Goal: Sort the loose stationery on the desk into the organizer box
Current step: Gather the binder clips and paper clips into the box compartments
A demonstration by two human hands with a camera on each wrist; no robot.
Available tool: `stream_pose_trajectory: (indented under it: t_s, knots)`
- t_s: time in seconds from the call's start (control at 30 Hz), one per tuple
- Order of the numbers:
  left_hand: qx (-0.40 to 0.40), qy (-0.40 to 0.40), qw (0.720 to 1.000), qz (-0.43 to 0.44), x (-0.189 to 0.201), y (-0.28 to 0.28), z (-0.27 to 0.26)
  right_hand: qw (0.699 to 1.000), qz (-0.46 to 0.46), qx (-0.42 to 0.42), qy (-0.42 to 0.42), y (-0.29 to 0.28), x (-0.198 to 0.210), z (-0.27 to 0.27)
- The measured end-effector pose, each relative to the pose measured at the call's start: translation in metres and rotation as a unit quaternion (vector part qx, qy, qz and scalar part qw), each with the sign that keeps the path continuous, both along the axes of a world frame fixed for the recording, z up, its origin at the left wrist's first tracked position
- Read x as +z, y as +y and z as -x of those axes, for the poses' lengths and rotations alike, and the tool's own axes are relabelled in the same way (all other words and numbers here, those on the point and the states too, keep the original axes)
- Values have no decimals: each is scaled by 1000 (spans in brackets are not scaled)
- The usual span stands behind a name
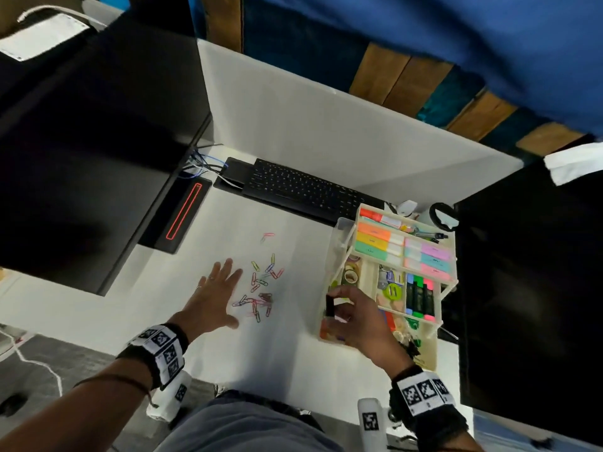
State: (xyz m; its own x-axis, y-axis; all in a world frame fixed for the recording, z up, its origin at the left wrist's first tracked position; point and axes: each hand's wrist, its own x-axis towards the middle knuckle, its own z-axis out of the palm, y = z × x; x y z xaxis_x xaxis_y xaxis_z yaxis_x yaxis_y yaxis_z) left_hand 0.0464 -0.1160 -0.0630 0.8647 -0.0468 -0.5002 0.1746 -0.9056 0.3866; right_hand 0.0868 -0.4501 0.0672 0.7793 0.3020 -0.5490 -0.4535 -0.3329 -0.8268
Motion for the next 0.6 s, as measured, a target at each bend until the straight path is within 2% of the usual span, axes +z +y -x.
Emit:
stream_pose_trajectory:
  t_s: [0.17,0.37,0.47,0.6]
  knots:
    - [12,-9,1000,16,3,3,3,994,27,-70,-77,-48,-8,-10]
    - [18,-8,1000,10,7,-1,1,986,109,-67,-105,-98,-41,-2]
    - [19,-2,1000,5,8,-2,0,977,161,-33,-133,-104,-52,4]
    - [23,-4,1000,4,8,-2,0,947,246,61,-197,-97,-50,8]
